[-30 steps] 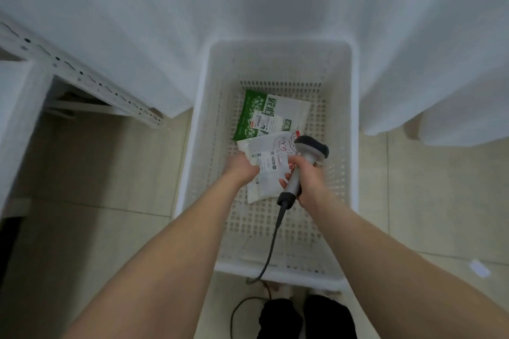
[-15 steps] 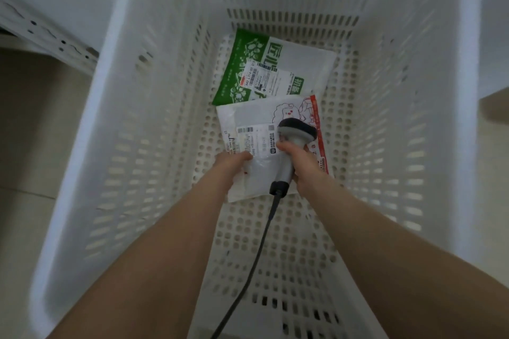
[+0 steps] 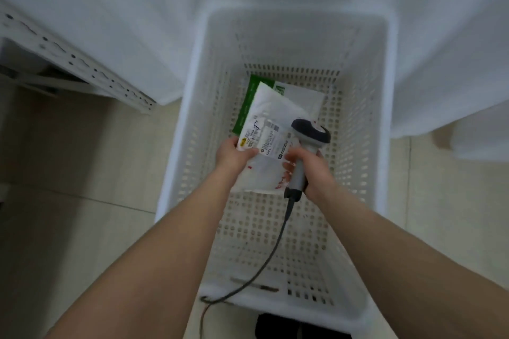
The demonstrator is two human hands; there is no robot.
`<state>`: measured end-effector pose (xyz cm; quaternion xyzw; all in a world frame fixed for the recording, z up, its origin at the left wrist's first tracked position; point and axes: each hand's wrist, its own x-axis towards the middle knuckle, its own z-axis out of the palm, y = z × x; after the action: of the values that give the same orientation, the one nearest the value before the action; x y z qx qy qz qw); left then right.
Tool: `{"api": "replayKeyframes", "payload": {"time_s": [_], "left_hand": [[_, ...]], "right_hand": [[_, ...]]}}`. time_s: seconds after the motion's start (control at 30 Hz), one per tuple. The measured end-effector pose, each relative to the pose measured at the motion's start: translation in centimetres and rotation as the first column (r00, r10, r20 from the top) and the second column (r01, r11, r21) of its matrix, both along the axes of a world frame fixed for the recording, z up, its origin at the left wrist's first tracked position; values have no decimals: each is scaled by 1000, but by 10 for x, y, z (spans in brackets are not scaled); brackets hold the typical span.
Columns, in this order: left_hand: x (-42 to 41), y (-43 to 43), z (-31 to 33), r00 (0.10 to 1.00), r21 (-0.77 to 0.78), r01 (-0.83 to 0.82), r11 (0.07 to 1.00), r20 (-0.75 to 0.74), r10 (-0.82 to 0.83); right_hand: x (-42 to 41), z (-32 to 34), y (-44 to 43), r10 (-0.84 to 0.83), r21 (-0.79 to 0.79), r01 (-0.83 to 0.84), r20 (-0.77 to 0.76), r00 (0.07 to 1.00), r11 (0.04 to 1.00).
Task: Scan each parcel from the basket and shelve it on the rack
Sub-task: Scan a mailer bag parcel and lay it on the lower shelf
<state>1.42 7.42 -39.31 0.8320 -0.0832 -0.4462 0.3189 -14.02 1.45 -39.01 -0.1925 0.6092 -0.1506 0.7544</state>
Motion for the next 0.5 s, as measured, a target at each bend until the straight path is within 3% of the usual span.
{"api": "replayKeyframes", "payload": {"time_s": [0.17,0.33,0.4,0.5], "left_hand": [[24,-1,132,984,-25,116,993,142,-111],[49,-4,264,905,38,292,956,312,-289],[57,-2,312,858,85,364,928,358,-369],[64,7,376,719,198,509,838,438,-540]], "right_hand": [[16,130,-4,-6,-124,6,-2,1000,992],[27,258,2,28,-290,-48,-70,997,956],[29,302,8,28,-349,-52,-74,997,936],[28,360,16,3,-399,-21,-46,999,917]]}}
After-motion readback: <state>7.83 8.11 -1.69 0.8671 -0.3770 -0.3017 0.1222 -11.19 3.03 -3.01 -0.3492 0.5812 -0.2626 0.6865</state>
